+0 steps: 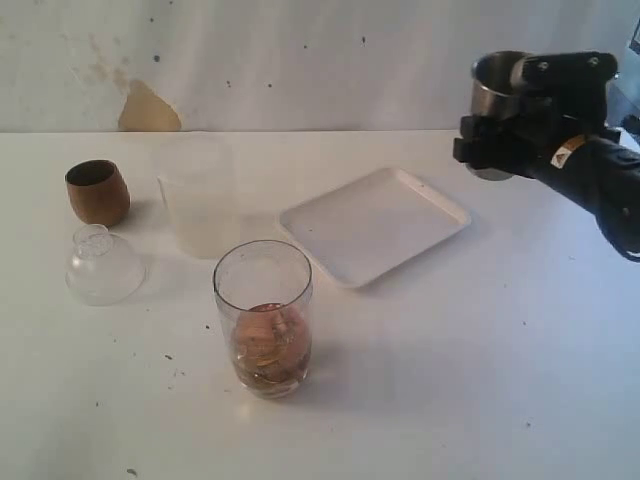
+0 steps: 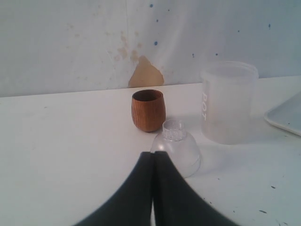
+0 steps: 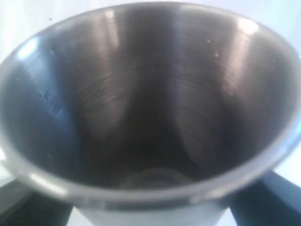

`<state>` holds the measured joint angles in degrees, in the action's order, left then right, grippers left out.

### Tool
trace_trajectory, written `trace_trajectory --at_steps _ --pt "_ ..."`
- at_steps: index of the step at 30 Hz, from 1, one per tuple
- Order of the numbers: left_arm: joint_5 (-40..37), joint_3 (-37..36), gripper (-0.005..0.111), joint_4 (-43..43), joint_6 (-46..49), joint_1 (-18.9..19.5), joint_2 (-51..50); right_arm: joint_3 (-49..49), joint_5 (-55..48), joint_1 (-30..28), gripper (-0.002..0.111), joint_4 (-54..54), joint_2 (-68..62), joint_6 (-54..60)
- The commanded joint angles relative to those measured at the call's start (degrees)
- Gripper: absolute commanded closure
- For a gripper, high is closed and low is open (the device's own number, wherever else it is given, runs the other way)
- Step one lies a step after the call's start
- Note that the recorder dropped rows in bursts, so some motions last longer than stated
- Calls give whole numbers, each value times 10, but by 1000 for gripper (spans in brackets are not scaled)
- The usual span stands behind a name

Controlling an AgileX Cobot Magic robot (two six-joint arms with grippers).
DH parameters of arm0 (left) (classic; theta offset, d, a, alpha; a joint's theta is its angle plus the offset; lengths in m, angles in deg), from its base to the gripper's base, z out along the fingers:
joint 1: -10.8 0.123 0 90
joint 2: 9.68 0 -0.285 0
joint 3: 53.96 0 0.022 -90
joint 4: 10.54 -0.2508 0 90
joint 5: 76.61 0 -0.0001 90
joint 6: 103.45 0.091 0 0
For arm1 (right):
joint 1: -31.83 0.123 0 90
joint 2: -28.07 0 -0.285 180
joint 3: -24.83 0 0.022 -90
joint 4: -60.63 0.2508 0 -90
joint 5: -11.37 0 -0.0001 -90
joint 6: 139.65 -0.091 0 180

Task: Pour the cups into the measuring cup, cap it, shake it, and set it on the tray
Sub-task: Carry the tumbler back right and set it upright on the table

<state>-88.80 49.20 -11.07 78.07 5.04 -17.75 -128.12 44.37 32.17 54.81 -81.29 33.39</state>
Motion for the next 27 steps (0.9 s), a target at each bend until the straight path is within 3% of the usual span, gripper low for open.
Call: trace_trajectory --at_steps 1,10,21,23,25,27 --pt "5 -4 107 5 0 -3 3 -5 73 -51 108 -60 -39 -54" --pt "5 -4 107 5 0 -3 3 -7 155 -78 108 -94 -161 -53" --pt "5 -4 107 5 0 -3 3 -7 124 -78 107 -97 -182 -64" --pt "5 -4 107 5 0 -3 3 -7 120 -78 94 -111 -182 -70" --pt "5 -4 107 5 0 -3 3 -7 113 -78 59 -139 -178 -70" --pt "5 -4 107 5 0 -3 3 -7 110 -78 38 -131 -178 -71"
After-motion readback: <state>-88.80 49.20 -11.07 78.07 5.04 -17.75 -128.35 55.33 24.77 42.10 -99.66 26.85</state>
